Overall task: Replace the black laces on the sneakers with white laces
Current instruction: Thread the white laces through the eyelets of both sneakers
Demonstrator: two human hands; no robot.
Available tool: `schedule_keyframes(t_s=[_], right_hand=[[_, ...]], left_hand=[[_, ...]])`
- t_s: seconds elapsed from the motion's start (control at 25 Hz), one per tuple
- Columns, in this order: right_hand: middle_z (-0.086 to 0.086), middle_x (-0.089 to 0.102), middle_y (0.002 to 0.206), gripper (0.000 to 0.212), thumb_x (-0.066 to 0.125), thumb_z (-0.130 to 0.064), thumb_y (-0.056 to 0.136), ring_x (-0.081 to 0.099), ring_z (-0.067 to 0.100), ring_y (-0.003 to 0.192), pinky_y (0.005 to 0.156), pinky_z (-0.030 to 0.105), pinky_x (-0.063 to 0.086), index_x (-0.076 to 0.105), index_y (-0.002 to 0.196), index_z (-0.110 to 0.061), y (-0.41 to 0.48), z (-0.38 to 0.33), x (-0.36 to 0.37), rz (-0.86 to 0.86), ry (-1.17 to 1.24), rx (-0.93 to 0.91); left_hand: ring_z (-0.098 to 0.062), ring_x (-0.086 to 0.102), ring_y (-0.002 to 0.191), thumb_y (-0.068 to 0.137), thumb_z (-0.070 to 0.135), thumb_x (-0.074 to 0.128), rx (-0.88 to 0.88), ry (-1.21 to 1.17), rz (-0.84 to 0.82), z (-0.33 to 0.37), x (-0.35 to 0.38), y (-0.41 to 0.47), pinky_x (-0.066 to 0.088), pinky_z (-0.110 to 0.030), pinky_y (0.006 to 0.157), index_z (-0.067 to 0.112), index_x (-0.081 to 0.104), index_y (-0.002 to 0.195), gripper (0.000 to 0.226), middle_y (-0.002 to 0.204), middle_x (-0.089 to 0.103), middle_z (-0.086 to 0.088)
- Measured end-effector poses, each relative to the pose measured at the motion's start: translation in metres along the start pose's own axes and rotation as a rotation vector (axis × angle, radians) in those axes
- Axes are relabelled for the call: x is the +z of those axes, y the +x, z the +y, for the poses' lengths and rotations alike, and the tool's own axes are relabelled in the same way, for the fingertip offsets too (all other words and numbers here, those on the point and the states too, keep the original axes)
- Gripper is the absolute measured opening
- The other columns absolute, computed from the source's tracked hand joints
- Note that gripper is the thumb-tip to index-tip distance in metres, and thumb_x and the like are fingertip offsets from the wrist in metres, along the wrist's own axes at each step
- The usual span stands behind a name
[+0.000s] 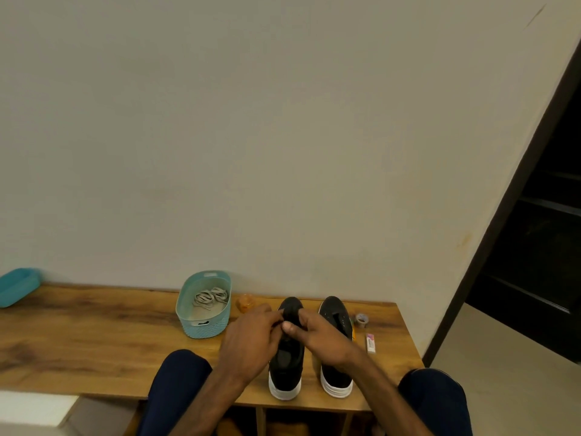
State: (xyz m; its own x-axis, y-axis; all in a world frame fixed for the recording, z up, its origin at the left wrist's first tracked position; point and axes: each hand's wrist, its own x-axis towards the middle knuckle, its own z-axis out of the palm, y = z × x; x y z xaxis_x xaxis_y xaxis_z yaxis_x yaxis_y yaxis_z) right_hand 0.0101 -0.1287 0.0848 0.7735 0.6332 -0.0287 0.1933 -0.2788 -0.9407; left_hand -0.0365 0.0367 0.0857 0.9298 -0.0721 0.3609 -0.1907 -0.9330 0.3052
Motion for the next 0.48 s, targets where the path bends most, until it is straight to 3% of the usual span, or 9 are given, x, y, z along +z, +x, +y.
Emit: schedule_keyframes(t_s=[0.04, 0.2, 0.36, 0.44, 0.48], right_hand=[[0.004, 0.068, 0.099, 0.011, 0.052, -0.022, 0.102, 0.064, 0.019, 0.1, 0.096, 0.033, 0.051, 0.063, 0.103, -0.017, 0.0, -0.002, -0.002, -0.03, 0.015, 0.004], [0.025, 0.062, 0.112, 0.023, 0.053, -0.016, 0.099, 0.06, 0.027, 0.107, 0.105, 0.047, 0.045, 0.057, 0.113, 0.003, 0.007, 0.003, -0.012, -0.112, 0.051, -0.011], [0.027, 0.064, 0.114, 0.043, 0.057, -0.029, 0.097, 0.06, 0.03, 0.112, 0.109, 0.053, 0.041, 0.055, 0.112, 0.012, 0.013, 0.006, -0.016, -0.172, 0.111, 0.036], [0.023, 0.066, 0.108, 0.044, 0.055, -0.031, 0.1, 0.06, 0.027, 0.108, 0.11, 0.046, 0.042, 0.06, 0.105, 0.013, 0.012, 0.005, -0.02, -0.187, 0.147, 0.053], [0.024, 0.066, 0.107, 0.043, 0.053, -0.032, 0.101, 0.061, 0.026, 0.107, 0.109, 0.041, 0.043, 0.064, 0.101, 0.009, 0.011, 0.005, -0.021, -0.204, 0.155, 0.056]], left_hand=[[-0.005, 0.05, 0.072, 0.098, 0.045, 0.044, 0.0, -0.004, 0.015, 0.001, 0.003, -0.002, 0.036, -0.018, 0.055, 0.035, 0.064, 0.106, 0.024, 0.086, 0.05, 0.014], [-0.003, 0.041, 0.056, 0.093, 0.047, 0.048, 0.012, 0.077, 0.078, 0.005, 0.01, -0.004, 0.017, -0.014, 0.042, 0.033, 0.061, 0.085, 0.021, 0.073, 0.042, 0.015], [-0.007, 0.047, 0.066, 0.093, 0.055, 0.046, -0.169, 0.056, 0.084, 0.015, 0.007, 0.0, 0.027, -0.019, 0.051, 0.03, 0.046, 0.078, 0.029, 0.079, 0.049, 0.011], [-0.008, 0.053, 0.071, 0.088, 0.058, 0.052, -0.291, -0.02, 0.071, 0.011, 0.003, 0.004, 0.039, -0.024, 0.056, 0.027, 0.048, 0.086, 0.032, 0.083, 0.054, 0.009], [-0.008, 0.057, 0.076, 0.087, 0.055, 0.057, -0.306, -0.178, 0.035, 0.005, 0.003, 0.007, 0.045, -0.026, 0.06, 0.027, 0.052, 0.094, 0.029, 0.089, 0.058, 0.008]])
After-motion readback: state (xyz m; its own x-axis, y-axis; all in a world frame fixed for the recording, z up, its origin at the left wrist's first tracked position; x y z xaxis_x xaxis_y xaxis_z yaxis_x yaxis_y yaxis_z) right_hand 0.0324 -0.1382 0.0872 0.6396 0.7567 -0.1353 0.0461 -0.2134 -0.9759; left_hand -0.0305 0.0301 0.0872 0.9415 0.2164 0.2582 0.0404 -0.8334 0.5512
